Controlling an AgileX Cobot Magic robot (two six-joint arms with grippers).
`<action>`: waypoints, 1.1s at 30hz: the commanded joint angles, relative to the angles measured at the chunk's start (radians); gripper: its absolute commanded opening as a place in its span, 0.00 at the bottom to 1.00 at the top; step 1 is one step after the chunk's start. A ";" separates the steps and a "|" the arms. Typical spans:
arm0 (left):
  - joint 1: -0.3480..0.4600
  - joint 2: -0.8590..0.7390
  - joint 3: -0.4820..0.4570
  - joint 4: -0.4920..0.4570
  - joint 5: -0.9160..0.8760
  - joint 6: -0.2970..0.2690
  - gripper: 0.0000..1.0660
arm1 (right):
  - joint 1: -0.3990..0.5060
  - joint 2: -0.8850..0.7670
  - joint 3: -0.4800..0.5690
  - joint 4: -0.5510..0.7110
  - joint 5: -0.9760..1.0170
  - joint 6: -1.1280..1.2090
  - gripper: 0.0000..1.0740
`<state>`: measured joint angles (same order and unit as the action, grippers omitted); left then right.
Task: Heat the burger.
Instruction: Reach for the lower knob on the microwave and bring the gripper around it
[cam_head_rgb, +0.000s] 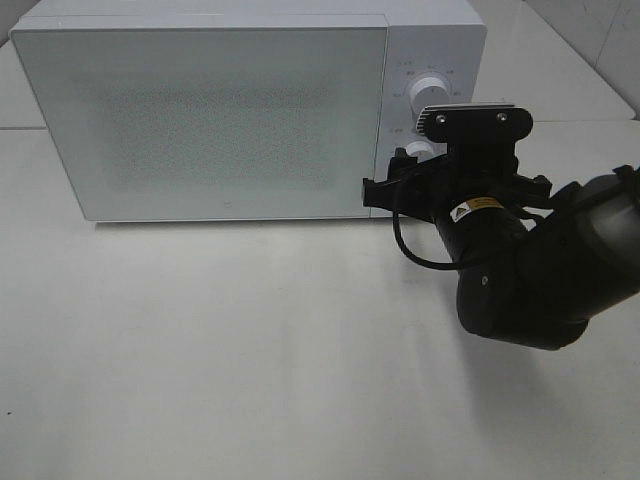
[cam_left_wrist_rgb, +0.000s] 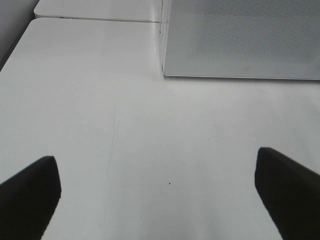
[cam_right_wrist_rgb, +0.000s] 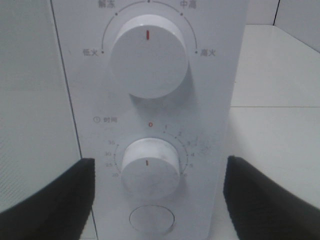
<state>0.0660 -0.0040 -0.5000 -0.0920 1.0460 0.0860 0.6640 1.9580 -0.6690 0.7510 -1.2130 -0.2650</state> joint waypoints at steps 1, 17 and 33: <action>0.001 -0.026 0.003 -0.005 -0.008 -0.006 0.92 | -0.012 0.030 -0.033 -0.033 -0.058 -0.002 0.67; 0.001 -0.026 0.003 -0.005 -0.008 -0.006 0.92 | -0.047 0.112 -0.119 -0.053 -0.040 -0.002 0.67; 0.001 -0.026 0.003 -0.005 -0.008 -0.006 0.92 | -0.078 0.147 -0.155 -0.069 -0.014 0.007 0.67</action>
<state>0.0660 -0.0040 -0.5000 -0.0920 1.0460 0.0860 0.5980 2.1070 -0.7980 0.6950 -1.2110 -0.2640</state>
